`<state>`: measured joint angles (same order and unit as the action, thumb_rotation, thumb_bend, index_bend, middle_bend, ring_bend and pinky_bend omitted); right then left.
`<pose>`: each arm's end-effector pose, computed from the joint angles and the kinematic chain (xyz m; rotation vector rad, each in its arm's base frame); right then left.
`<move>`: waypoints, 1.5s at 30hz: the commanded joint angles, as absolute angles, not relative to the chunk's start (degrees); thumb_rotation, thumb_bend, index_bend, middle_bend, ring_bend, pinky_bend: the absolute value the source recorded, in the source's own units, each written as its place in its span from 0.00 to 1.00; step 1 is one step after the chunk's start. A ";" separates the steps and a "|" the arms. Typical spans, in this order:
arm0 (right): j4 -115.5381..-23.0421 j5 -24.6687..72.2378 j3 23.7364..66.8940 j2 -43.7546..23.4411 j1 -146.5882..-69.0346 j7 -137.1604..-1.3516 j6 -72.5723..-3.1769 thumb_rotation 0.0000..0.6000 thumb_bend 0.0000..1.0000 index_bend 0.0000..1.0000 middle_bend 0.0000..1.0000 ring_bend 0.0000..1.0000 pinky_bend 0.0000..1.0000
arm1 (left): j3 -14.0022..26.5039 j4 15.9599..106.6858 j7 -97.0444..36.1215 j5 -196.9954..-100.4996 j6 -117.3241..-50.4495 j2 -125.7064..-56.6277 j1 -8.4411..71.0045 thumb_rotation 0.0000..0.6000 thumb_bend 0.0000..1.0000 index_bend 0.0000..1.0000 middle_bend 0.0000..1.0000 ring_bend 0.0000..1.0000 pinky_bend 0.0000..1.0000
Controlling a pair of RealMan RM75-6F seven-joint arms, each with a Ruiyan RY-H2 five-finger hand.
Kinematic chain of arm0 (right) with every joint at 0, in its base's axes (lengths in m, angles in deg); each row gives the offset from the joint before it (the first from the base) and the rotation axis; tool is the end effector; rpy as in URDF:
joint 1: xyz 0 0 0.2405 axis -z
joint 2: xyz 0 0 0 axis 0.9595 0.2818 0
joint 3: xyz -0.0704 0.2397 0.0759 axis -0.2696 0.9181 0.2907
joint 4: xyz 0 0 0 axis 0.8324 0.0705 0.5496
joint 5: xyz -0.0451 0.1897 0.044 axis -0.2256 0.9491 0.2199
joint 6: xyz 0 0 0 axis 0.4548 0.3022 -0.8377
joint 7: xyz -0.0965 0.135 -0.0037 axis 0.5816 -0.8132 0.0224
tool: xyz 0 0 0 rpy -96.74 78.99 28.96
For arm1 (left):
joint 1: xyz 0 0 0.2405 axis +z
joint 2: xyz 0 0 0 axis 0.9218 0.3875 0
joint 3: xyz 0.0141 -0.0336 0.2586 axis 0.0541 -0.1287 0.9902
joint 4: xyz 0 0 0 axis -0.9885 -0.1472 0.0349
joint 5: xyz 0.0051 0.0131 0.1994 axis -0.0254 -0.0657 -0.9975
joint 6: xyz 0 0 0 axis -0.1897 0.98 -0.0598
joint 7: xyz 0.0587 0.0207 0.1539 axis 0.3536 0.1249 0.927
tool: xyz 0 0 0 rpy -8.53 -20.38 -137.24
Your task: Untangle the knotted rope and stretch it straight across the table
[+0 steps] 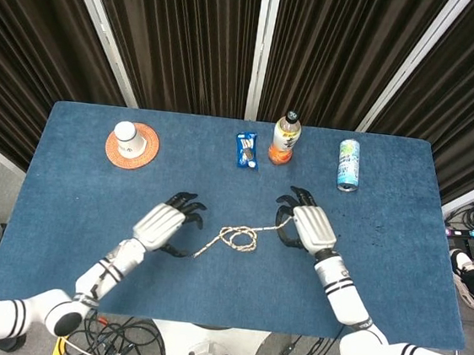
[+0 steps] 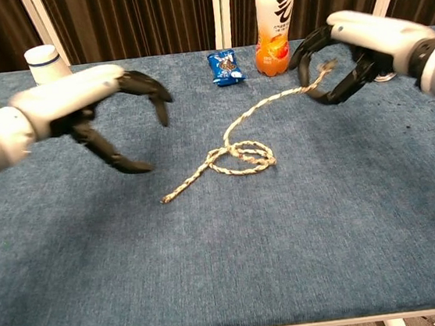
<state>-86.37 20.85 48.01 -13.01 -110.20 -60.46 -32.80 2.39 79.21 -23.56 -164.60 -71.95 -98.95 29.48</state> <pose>-0.1504 -0.3488 0.0115 1.6810 -1.2124 1.1479 -0.1093 0.3226 -0.0323 -1.9624 -1.1358 -1.1865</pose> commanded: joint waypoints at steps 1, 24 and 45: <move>-87.22 20.34 48.11 -11.46 -109.28 -60.90 -33.94 1.00 0.45 0.64 0.24 0.00 0.00 | 1.49 77.53 -19.72 -161.12 -71.48 -102.26 27.66 1.00 0.09 0.41 0.17 0.05 0.07; -88.97 18.28 47.45 -5.29 -105.23 -65.18 -37.04 1.00 0.47 0.64 0.24 0.00 0.00 | 2.21 71.22 1.74 -144.21 -78.20 -113.88 25.02 0.79 0.10 0.47 0.17 0.05 0.07; -87.06 18.14 47.28 -5.89 -104.99 -67.10 -36.05 1.00 0.47 0.64 0.24 0.00 0.00 | 4.65 68.48 4.14 -143.02 -79.00 -115.67 23.94 0.67 0.24 0.50 0.17 0.05 0.07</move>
<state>-87.08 18.12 47.29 -5.88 -105.00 -67.10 -36.05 4.55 68.58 4.15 -142.93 -79.01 -115.61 23.95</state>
